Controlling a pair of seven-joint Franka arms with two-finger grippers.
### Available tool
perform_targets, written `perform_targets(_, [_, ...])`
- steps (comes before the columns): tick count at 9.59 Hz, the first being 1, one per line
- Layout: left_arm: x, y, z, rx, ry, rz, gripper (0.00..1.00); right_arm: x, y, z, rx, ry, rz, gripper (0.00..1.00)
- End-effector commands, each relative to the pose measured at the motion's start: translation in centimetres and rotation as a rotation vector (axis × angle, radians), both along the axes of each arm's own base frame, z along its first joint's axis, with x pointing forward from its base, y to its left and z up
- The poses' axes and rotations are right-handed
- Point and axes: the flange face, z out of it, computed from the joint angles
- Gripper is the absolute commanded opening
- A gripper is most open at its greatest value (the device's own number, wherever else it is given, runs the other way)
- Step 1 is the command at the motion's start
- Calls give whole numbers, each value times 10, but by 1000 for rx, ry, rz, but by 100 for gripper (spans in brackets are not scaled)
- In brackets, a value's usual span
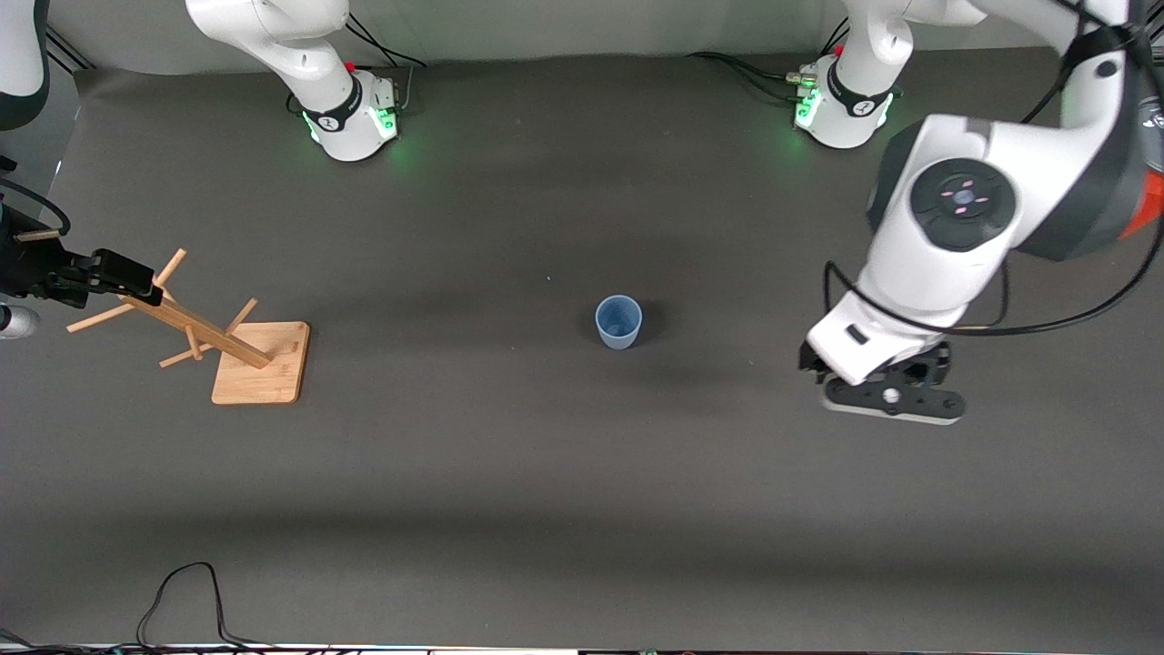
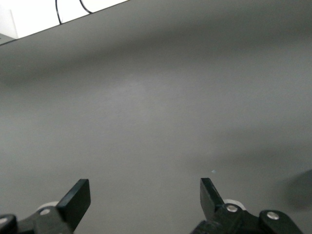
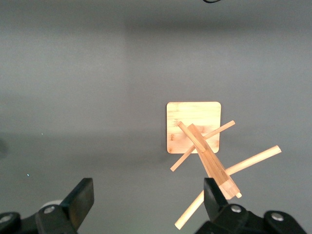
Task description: Rotate and upright cup with both arms
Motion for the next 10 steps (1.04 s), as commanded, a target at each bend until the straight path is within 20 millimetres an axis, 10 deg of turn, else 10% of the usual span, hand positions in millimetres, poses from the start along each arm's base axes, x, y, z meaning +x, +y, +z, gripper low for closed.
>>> perform_targets(1, [4, 52, 13, -26, 47, -52, 100, 1, -2, 2, -2, -5, 8, 100])
perform_targets(5, [2, 115, 53, -107, 66, -36, 100, 1, -2, 2, -2, -5, 9, 100])
perform_targets(7, [-31, 108, 68, -113, 61, -35, 100, 1, -2, 2, -2, -5, 9, 100])
perform_targets(10, [-90, 150, 46, -128, 36, 26, 100, 1, -2, 1, -2, -4, 9, 100])
